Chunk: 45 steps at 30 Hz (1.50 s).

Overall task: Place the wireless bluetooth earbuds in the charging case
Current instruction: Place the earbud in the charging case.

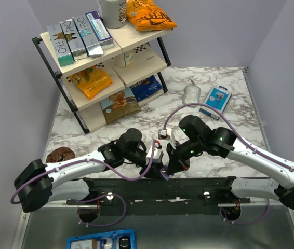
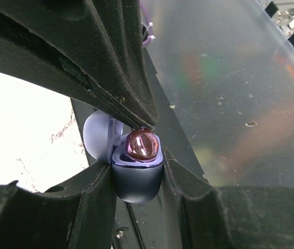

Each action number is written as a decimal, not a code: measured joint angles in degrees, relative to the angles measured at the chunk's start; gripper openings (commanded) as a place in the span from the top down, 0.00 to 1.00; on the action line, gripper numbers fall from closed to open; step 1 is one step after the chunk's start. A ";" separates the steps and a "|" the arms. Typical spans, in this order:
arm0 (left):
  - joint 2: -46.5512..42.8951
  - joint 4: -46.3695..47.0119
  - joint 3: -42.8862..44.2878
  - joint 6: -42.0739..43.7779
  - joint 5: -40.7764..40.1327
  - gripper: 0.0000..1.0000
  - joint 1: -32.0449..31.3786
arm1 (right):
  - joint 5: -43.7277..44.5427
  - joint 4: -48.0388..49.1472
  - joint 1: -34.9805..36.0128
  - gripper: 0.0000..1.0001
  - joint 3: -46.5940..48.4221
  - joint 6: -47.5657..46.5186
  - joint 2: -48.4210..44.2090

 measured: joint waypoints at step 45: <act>-3.58 4.22 -3.15 2.27 -12.92 1.00 -4.09 | 3.65 -0.44 0.04 0.96 0.02 3.17 -0.72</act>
